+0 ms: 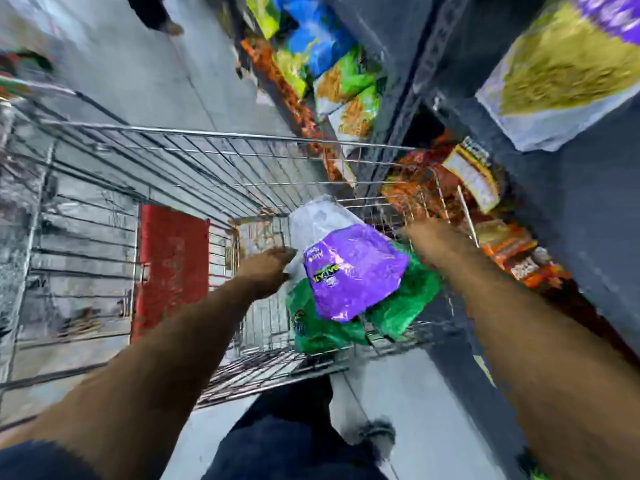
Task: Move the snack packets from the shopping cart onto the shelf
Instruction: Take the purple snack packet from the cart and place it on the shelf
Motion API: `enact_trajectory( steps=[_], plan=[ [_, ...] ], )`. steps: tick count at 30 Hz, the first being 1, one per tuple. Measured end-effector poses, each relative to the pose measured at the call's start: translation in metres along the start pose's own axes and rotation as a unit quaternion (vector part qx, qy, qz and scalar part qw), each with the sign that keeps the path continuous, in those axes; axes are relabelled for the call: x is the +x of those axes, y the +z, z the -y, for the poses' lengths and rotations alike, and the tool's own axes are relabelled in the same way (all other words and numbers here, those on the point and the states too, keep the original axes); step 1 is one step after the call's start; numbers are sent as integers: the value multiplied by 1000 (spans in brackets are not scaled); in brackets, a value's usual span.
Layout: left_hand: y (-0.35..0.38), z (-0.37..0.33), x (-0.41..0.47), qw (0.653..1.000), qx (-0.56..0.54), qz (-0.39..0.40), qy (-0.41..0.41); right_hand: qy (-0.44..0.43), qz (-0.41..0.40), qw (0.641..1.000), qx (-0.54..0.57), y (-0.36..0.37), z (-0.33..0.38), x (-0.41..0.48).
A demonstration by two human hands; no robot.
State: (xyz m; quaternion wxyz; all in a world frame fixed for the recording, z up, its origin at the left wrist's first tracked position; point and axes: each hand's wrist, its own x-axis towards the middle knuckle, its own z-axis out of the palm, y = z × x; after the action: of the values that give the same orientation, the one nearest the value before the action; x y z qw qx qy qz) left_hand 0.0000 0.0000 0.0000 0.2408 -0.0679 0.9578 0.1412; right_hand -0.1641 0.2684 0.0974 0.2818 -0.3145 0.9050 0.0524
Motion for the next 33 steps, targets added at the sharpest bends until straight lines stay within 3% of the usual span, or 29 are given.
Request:
enact_trajectory(
  steps=[2,7,12,16,19,22,27,33],
  plan=[
    [8,-7,9,998,-28,-50,29,13,17,999,29,10,-1,15],
    [17,-41,12,969,-201,-133,-44,-65,21,994,83,30,6,28],
    [29,-29,19,913,-355,-184,-77,-49,-82,964,250,28,24,32],
    [-15,-28,16,836,-489,-216,-128,18,-183,876,446,6,43,31],
    [-54,-33,6,796,-535,-267,-96,14,-240,809,537,-19,54,11],
    [-96,-51,-11,735,-603,-305,-64,25,-306,750,586,-45,52,-25],
    [-164,-121,-54,720,-602,-342,50,-7,-438,658,612,-85,35,-114],
    [-199,-277,-108,720,-628,-219,197,23,-615,510,601,-91,-24,-266]
  ],
)
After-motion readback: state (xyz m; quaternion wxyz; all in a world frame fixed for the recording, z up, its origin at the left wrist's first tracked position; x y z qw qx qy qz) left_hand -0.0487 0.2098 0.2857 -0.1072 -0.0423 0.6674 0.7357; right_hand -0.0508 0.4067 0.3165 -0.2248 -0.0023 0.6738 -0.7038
